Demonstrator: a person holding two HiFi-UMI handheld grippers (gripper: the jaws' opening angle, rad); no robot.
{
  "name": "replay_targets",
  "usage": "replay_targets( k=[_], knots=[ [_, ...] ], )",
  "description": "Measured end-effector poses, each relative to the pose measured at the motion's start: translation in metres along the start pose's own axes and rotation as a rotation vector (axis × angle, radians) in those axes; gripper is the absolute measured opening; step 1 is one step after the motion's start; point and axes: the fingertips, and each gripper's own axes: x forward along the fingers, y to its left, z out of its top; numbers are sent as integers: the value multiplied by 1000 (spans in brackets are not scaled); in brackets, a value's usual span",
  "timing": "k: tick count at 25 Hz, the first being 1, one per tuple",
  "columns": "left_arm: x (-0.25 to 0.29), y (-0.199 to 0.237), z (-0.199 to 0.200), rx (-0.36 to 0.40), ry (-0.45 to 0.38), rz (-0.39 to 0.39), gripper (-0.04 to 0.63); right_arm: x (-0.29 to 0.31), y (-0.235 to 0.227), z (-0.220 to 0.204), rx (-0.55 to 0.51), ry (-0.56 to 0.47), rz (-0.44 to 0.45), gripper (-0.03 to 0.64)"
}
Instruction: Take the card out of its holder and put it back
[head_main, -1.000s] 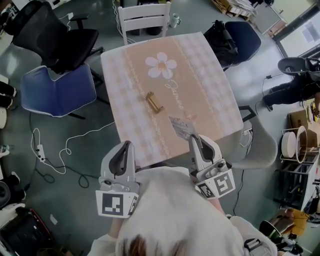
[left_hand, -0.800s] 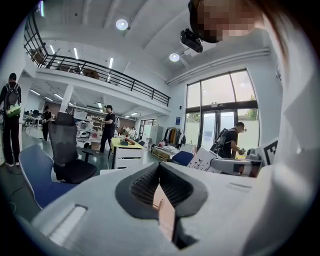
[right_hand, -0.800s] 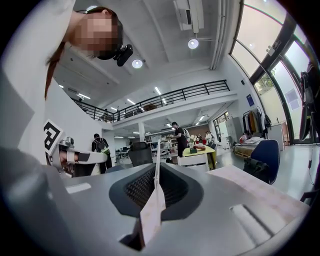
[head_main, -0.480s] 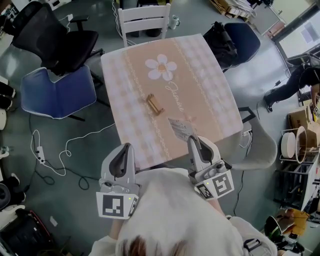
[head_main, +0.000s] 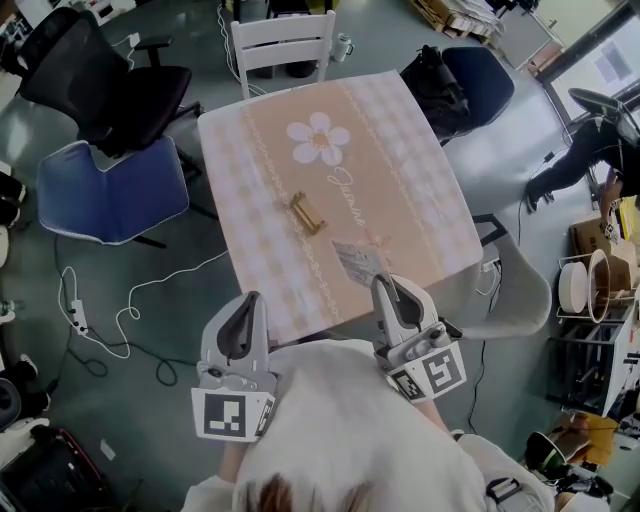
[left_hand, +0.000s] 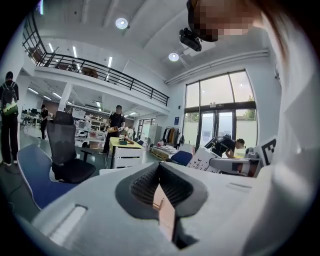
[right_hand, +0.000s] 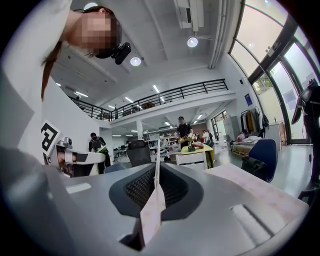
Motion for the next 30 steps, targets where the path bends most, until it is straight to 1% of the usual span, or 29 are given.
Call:
replay_targets(
  k=[3, 14, 30],
  knots=[
    [-2, 4, -3, 7, -4, -6, 0, 1, 1, 0, 5, -1, -4, 15],
    [-7, 10, -7, -3, 27, -1, 0, 9, 9, -1, 7, 3, 10, 15],
    [0, 17, -3, -21, 16, -3, 0, 14, 5, 3, -10, 2, -3, 15]
  ],
)
